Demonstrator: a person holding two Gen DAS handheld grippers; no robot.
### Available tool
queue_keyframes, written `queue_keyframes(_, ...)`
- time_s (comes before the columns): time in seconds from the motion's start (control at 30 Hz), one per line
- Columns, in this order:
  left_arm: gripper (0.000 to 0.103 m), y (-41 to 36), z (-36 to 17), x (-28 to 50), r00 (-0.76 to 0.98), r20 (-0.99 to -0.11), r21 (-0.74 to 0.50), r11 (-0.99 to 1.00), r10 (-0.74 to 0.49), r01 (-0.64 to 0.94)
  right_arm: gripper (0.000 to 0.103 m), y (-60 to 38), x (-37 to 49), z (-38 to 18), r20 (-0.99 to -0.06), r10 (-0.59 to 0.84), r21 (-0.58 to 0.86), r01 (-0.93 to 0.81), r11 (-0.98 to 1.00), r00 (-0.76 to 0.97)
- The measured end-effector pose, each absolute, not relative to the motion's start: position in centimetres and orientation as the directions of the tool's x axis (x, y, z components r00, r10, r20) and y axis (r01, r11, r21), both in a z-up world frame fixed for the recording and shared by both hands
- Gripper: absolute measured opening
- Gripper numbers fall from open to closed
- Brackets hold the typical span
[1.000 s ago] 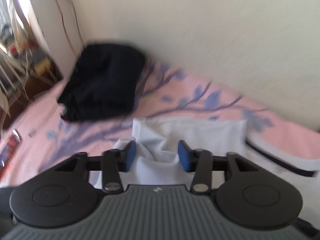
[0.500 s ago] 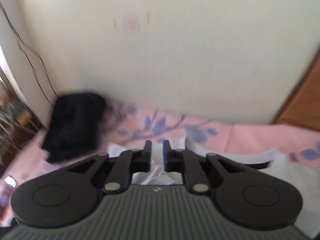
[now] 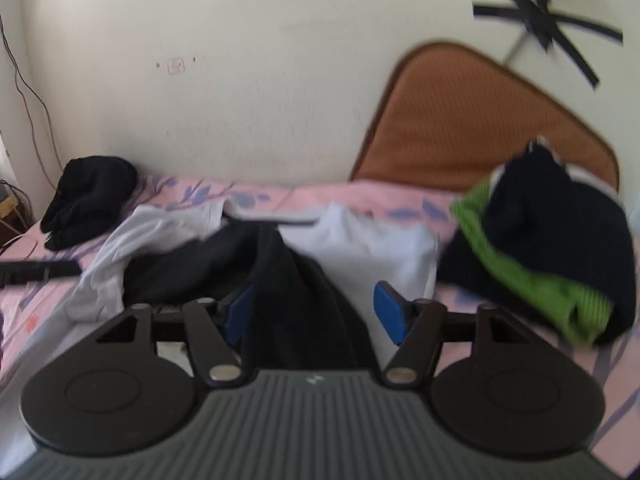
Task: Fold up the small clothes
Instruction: 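Fold the T-shirt side inward with the right gripper while the left gripper holds the shirt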
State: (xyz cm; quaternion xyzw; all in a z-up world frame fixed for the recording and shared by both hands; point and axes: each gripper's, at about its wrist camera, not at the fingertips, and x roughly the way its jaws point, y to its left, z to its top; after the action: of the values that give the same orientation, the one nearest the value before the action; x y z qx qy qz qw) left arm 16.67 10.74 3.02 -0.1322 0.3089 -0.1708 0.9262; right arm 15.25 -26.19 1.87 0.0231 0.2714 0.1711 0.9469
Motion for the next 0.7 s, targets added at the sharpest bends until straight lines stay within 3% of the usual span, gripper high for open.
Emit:
queue_keyframes(0.1,0.042,9.5,3.6,18.5,0.754,-0.541,-0.315,0.921,-0.372,0.228,0.069,-25.7,15.1,0.5,-0.527,0.358,0.124,-0.346,0.930,0.771)
queue_keyframes(0.17,0.027,8.3,2.9,20.1,0.730,-0.574,-0.293,0.925,-0.371,0.240,0.010,-24.7,15.3,0.0,-0.566,0.351,0.074,-0.378,0.923,0.746)
queue_keyframes(0.2,0.024,7.6,2.4,20.9,0.713,-0.597,-0.281,0.928,-0.368,0.244,0.006,-24.6,15.7,0.1,-0.589,0.327,0.067,-0.358,0.931,0.739)
queue_keyframes(0.3,0.020,5.7,0.0,22.5,0.670,-0.660,-0.236,0.940,-0.340,0.244,0.006,-26.9,16.8,2.2,-0.543,0.326,0.210,-0.251,0.945,0.774)
queue_keyframes(0.33,0.020,5.3,-0.5,22.2,0.695,-0.640,-0.213,0.945,-0.326,0.248,0.006,-28.2,17.0,3.4,-0.504,0.355,0.306,-0.222,0.926,0.788)
queue_keyframes(0.43,0.020,4.2,-0.7,21.4,0.722,-0.631,-0.116,0.954,-0.285,0.275,0.006,-30.7,17.8,6.0,-0.415,0.524,0.608,-0.201,0.768,0.744)
queue_keyframes(0.5,0.024,4.2,-0.7,21.2,0.724,-0.625,-0.112,0.951,-0.293,0.288,0.006,-29.9,18.6,6.7,-0.371,0.638,0.726,-0.217,0.653,0.675)
queue_keyframes(0.6,0.031,5.8,-0.1,21.1,0.710,-0.591,-0.226,0.924,-0.382,0.309,0.006,-25.8,19.9,7.4,-0.335,0.732,0.779,-0.263,0.570,0.594)
queue_keyframes(0.7,0.042,8.6,0.8,20.8,0.731,-0.531,-0.337,0.898,-0.430,0.283,0.010,-20.3,21.6,7.8,-0.392,0.713,0.692,-0.324,0.645,0.582)
